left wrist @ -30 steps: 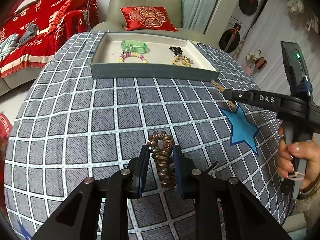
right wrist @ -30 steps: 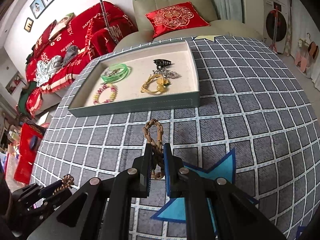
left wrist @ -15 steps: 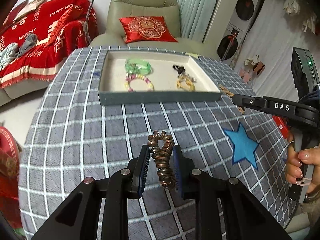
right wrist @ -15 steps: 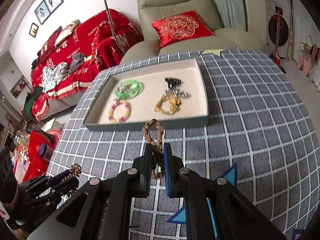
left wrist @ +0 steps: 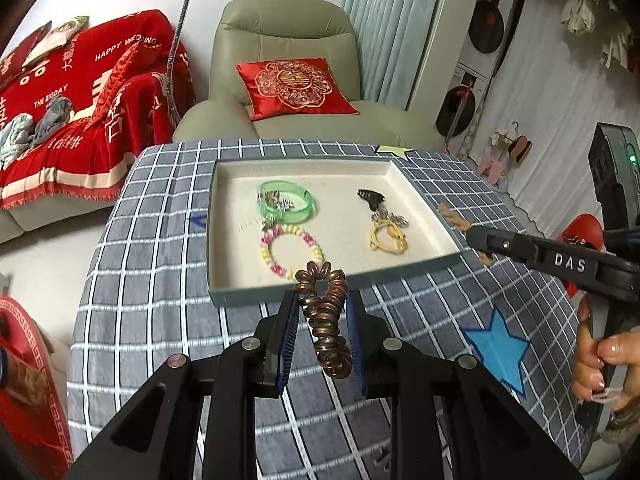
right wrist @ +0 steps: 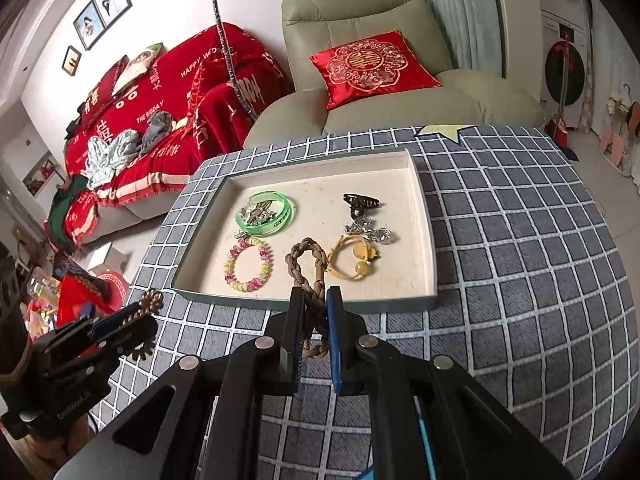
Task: Organize jewelry
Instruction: 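Carry the brown bead bracelet and braided bracelet into the tray with both tools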
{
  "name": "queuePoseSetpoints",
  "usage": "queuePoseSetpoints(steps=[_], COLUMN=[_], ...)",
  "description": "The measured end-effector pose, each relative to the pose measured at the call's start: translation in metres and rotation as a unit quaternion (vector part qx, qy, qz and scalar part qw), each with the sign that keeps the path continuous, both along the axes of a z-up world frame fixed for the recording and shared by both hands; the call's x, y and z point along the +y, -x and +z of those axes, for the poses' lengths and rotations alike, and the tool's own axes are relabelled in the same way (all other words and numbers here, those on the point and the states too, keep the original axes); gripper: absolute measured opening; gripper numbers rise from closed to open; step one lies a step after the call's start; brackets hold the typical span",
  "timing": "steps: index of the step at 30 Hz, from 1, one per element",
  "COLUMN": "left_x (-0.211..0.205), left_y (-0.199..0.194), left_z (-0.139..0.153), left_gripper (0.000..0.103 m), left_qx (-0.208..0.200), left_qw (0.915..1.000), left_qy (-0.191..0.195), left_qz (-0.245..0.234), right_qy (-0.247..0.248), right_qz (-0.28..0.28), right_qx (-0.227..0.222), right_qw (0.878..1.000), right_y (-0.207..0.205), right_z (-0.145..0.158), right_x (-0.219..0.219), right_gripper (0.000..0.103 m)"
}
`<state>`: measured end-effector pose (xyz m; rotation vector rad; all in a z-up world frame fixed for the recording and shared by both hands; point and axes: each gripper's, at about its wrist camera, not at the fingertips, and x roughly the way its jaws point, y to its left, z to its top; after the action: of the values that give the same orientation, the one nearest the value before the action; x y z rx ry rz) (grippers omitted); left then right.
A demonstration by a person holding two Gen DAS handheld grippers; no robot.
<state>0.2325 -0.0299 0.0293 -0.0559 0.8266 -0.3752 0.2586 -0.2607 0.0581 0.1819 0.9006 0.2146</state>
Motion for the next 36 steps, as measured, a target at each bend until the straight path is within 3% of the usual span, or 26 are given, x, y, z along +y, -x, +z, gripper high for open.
queuePoseSetpoints(steps=[17, 32, 36], left_x=[-0.017, -0.020, -0.027], left_y=[-0.059, -0.099, -0.106], left_z=[-0.002, -0.024, -0.036], left_gripper=[0.041, 0.041, 0.041], left_qx=[-0.019, -0.005, 0.006], left_qw=[0.9994, 0.9984, 0.9977], left_qy=[-0.021, -0.029, -0.046], left_qz=[0.018, 0.048, 0.048], right_qy=[0.009, 0.015, 0.021], right_qz=[0.007, -0.022, -0.030], right_qx=[0.005, 0.023, 0.034], right_qw=[1.000, 0.999, 0.999], right_y=[-0.046, -0.083, -0.089], right_z=[-0.006, -0.030, -0.043], right_x=[0.013, 0.000, -0.003], right_gripper=[0.012, 0.012, 0.012])
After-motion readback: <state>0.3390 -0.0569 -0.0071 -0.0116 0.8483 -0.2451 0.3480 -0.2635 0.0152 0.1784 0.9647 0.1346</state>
